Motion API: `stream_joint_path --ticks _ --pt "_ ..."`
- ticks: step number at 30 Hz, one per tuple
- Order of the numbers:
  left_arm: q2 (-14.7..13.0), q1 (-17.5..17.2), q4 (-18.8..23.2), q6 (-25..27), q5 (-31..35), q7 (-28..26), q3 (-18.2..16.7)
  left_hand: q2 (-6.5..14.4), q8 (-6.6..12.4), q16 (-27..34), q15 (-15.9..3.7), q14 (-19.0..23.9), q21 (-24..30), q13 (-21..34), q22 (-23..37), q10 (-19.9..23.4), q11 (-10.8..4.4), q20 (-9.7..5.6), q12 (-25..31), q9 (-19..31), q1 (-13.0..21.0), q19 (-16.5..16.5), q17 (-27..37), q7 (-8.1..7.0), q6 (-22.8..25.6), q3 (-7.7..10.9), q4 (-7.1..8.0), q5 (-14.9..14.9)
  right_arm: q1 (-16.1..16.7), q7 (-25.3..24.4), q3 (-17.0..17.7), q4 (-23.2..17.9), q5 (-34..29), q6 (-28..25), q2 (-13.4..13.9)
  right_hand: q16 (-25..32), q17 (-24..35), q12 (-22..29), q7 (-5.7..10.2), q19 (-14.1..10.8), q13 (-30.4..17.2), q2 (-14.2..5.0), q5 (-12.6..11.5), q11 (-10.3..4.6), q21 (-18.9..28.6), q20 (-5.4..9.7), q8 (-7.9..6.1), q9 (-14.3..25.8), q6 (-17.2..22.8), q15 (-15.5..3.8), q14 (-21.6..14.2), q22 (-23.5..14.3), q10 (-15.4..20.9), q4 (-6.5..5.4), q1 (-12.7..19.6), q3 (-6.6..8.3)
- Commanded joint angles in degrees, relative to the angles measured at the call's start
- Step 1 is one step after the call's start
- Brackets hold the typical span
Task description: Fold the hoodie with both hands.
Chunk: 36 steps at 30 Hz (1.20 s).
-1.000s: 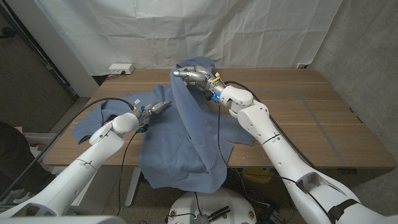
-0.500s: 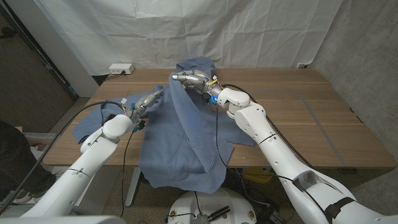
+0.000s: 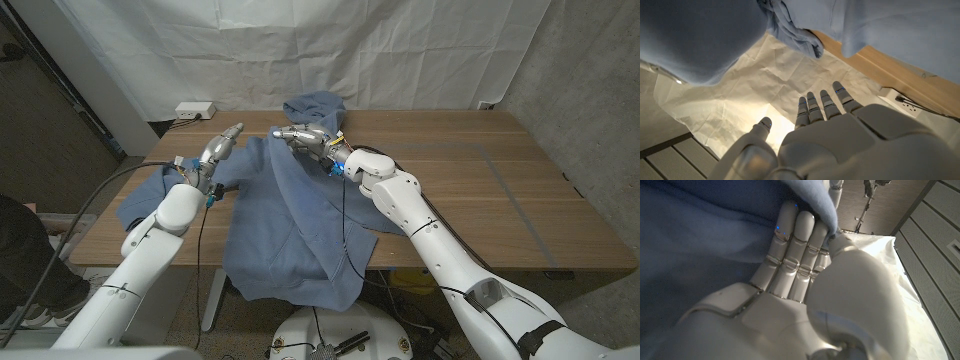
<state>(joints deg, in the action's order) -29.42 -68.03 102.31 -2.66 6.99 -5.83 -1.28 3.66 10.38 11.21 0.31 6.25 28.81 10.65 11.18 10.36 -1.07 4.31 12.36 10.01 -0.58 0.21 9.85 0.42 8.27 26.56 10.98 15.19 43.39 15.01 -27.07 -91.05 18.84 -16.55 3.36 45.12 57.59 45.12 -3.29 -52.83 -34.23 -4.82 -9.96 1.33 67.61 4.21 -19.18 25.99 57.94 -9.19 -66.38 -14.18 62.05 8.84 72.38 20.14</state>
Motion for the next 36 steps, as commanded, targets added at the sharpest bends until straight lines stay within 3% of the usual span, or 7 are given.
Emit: stream_joint_path --ticks 1,14,17,19,21,29,36 --pt "3.41 -2.45 0.83 -7.61 1.54 -8.68 -4.09 6.17 -0.11 -0.20 0.15 -0.02 -0.22 0.08 0.00 -0.72 -0.65 0.36 -0.48 0.24 0.72 0.02 0.13 -0.40 -0.18 0.02 -0.20 0.32 -0.60 0.96 -0.65 3.37 0.36 -2.31 -1.97 -0.96 -1.49 -0.28 -5.07 0.60 0.15 -0.42 -0.12 1.08 0.68 0.19 0.35 -0.11 5.73 -2.89 -2.74 0.31 1.73 0.02 -0.03 -0.54" --pt "4.39 -3.26 1.85 -10.12 3.96 -11.32 -7.38 6.14 0.10 -0.37 0.07 -0.09 -0.46 0.07 -0.13 -0.98 -0.78 0.63 -0.63 0.22 1.01 -0.19 0.12 -0.88 0.09 0.20 -0.39 0.39 -3.18 1.51 -3.18 11.11 -2.20 -0.74 -4.97 -2.09 -3.55 -1.57 -4.55 1.83 1.76 -0.94 -0.21 1.14 1.51 0.43 1.06 -0.45 5.43 -2.67 -2.61 1.52 1.35 -0.29 -0.40 -0.86" --pt "4.60 -3.37 1.93 -10.62 4.08 -11.70 -8.39 6.14 0.15 -0.38 0.11 -0.04 -0.51 0.06 -0.16 -0.91 -0.86 0.59 -0.61 0.22 1.06 -0.21 0.12 -0.76 0.20 0.24 -0.41 0.41 -4.85 1.21 -4.63 16.06 -3.97 1.51 -6.29 -2.17 -3.66 -1.59 -4.58 1.89 1.76 -1.02 -0.22 1.14 1.64 0.45 1.14 -0.50 5.44 -2.63 -2.56 1.67 1.32 -0.32 -0.43 -0.88" --pt "4.71 -3.37 1.93 -10.78 4.19 -11.69 -8.69 6.13 0.18 -0.36 0.06 0.06 -0.54 0.06 -0.17 -0.87 -0.95 0.57 -0.60 0.22 1.08 -0.19 0.12 -0.75 0.26 0.26 -0.42 0.42 -5.00 1.47 -4.60 16.60 -4.04 1.76 -6.48 -2.24 -3.75 -1.74 -4.55 2.02 1.98 -1.13 -0.23 1.18 1.78 0.50 1.25 -0.60 5.46 -2.63 -2.51 1.86 1.35 -0.37 -0.50 -0.91" --pt "4.78 -3.52 2.20 -10.85 4.75 -12.07 -9.28 6.13 0.18 -0.36 0.10 0.09 -0.54 0.06 -0.18 -0.81 -0.94 0.54 -0.58 0.21 1.10 -0.16 0.12 -0.74 0.24 0.28 -0.43 0.42 -7.05 1.40 -5.68 20.79 -5.22 2.74 -7.75 -2.28 -3.84 -1.70 -4.62 2.03 1.82 -1.16 -0.24 1.18 1.91 0.50 1.23 -0.54 5.50 -2.69 -2.54 1.98 1.22 -0.38 -0.54 -0.94" --pt "5.51 -4.03 2.34 -11.41 5.37 -12.48 -10.55 6.12 0.23 -0.38 -0.01 0.20 -0.61 0.06 -0.22 -0.67 -1.24 0.39 -0.55 0.21 1.17 -0.10 0.11 -0.58 0.34 0.36 -0.45 0.45 -10.36 0.71 -7.48 28.58 -8.07 6.94 -10.40 -2.30 -3.90 -1.80 -4.55 2.18 1.93 -1.22 -0.26 1.20 2.22 0.55 1.33 -0.51 5.49 -2.68 -2.52 2.33 1.23 -0.34 -0.55 -1.00" --pt "6.00 -4.25 2.17 -12.61 5.96 -12.95 -11.23 6.11 0.27 -0.39 -0.15 0.29 -0.66 0.05 -0.25 -0.58 -1.22 0.38 -0.54 0.21 1.20 -0.08 0.11 -0.47 0.47 0.41 -0.46 0.47 -11.89 0.20 -10.92 32.10 -12.31 10.34 -10.64 -2.41 -4.04 -1.96 -4.44 2.46 2.07 -1.34 -0.28 1.01 2.50 0.64 1.50 -0.56 5.45 -2.68 -2.44 2.64 1.12 -0.37 -0.63 -1.07"
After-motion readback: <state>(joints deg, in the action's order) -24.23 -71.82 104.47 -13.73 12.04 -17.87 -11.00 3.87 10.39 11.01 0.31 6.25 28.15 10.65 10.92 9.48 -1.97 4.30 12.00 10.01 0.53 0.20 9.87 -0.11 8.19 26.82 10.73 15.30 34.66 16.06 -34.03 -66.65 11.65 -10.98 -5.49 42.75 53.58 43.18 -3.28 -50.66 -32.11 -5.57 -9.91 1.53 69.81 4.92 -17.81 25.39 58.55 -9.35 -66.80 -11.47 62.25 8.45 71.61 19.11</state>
